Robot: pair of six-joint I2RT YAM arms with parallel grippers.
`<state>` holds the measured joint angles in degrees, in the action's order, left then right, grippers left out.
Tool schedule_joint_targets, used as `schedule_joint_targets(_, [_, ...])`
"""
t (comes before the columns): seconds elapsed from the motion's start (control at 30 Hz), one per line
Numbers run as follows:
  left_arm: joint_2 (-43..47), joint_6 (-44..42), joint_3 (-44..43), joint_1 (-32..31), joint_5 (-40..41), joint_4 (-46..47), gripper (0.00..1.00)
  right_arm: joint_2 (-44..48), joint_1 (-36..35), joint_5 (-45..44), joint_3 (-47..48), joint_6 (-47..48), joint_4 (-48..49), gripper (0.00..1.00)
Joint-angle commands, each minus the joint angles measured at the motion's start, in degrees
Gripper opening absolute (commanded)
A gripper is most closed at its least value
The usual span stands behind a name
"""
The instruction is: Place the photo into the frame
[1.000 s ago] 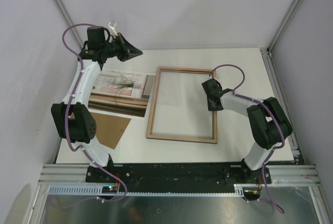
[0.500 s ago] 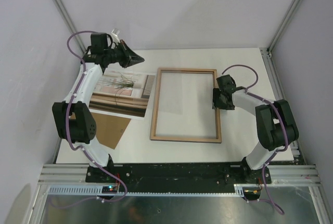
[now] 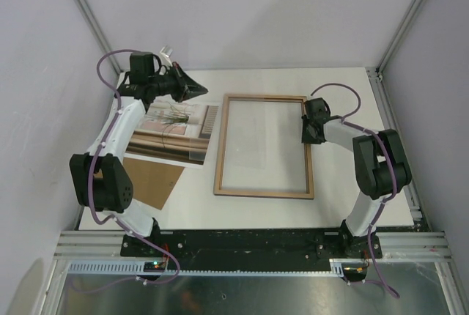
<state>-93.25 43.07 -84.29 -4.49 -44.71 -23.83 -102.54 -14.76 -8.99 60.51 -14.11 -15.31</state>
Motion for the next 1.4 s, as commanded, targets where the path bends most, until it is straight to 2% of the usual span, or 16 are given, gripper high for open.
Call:
schedule_joint_targets(0.0, [4.0,2.0,1.1,-0.1,-3.0,3.0,0.00,-0.9,-1.2,-1.4,0.1,2.1,-3.0,0.17])
schedule_joint_targets(0.4, [6.0,3.1,4.8,-0.2,-3.7,3.9,0.00,2.1,-4.4,-2.2,-2.8,4.9,-5.2,0.07])
schedule_joint_targets(0.63, [7.0,3.2,6.7,-0.2,-3.9,4.4,0.00,5.0,-4.6,-1.6,-5.6,3.9,-5.2,0.08])
schedule_joint_targets(0.77, [7.6,3.5,7.4,-0.2,-3.9,4.8,0.00,6.9,-4.8,-1.2,-5.7,1.0,-6.9,0.19])
schedule_joint_targets(0.9, [8.1,4.0,8.4,-0.3,-4.1,5.7,0.00,9.7,-4.4,0.0,-5.7,-3.0,-8.2,0.48])
schedule_joint_targets(0.97, [8.5,4.2,8.9,-0.4,-4.0,6.1,0.00,11.8,-3.8,1.3,-5.4,-4.7,-8.2,0.58])
schedule_joint_targets(1.07, [9.2,4.8,10.2,-0.5,-4.0,7.1,0.00,15.0,-2.2,2.8,-4.3,-6.8,-9.1,0.67])
schedule_joint_targets(1.23, [10.2,7.4,13.5,-1.7,-4.2,10.5,0.00,17.8,2.5,4.6,-3.5,-10.6,-8.6,0.68])
schedule_joint_targets(1.37, [10.7,12.2,17.1,-3.4,-4.7,16.8,0.00,16.7,6.4,7.5,-3.6,-13.0,-7.5,0.55])
